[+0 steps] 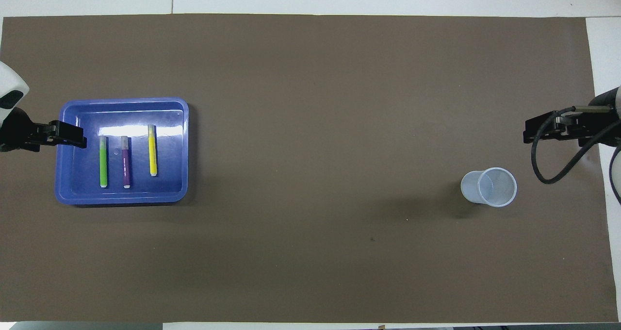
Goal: Transfer and insert pens with both arms
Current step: 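Reach into the blue tray and grasp the green pen with the left gripper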
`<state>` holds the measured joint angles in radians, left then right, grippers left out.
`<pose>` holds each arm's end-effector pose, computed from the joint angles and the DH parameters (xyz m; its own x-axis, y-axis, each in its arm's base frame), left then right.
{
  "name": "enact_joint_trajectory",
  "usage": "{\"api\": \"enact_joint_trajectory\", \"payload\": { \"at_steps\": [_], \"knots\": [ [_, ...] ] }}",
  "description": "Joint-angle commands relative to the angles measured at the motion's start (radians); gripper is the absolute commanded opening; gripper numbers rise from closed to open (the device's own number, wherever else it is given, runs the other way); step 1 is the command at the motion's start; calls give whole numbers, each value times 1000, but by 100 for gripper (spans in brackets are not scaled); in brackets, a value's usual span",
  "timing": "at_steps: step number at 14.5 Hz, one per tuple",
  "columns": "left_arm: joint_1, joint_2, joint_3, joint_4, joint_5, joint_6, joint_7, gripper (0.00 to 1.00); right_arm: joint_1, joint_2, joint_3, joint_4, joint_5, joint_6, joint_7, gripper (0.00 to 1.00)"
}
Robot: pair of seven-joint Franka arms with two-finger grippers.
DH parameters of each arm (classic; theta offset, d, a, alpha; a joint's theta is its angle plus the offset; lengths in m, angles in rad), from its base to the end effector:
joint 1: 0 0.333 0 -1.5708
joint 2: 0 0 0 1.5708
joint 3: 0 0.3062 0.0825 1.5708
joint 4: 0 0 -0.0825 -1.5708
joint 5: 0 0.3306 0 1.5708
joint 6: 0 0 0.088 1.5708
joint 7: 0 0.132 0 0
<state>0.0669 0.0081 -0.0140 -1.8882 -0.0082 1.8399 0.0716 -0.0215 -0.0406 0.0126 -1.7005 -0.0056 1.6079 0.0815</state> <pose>0.5044 0.0259 0.4742 0.9983 -0.0166 -0.0557 -0.0160 -0.9998 0.0119 0.4876 -0.0049 0.5587 0.9946 -0.0901 -0.0513 -0.0897 -0.9959 0.0103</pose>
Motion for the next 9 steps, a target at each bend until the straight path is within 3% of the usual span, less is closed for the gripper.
{"api": "enact_joint_trajectory", "payload": {
  "at_steps": [1, 5, 9],
  "knots": [
    [39, 58, -3, -55, 5, 117, 66, 100, -14, -16, 9, -13, -5, -11, -20, 100],
    [71, 116, -3, -121, 7, 258, 91, 100, -15, -16, 9, -13, -5, -11, -20, 100],
    [71, 157, -3, -132, 7, 292, 91, 91, -14, -16, 9, -13, -5, -11, -20, 100]
  ]
}}
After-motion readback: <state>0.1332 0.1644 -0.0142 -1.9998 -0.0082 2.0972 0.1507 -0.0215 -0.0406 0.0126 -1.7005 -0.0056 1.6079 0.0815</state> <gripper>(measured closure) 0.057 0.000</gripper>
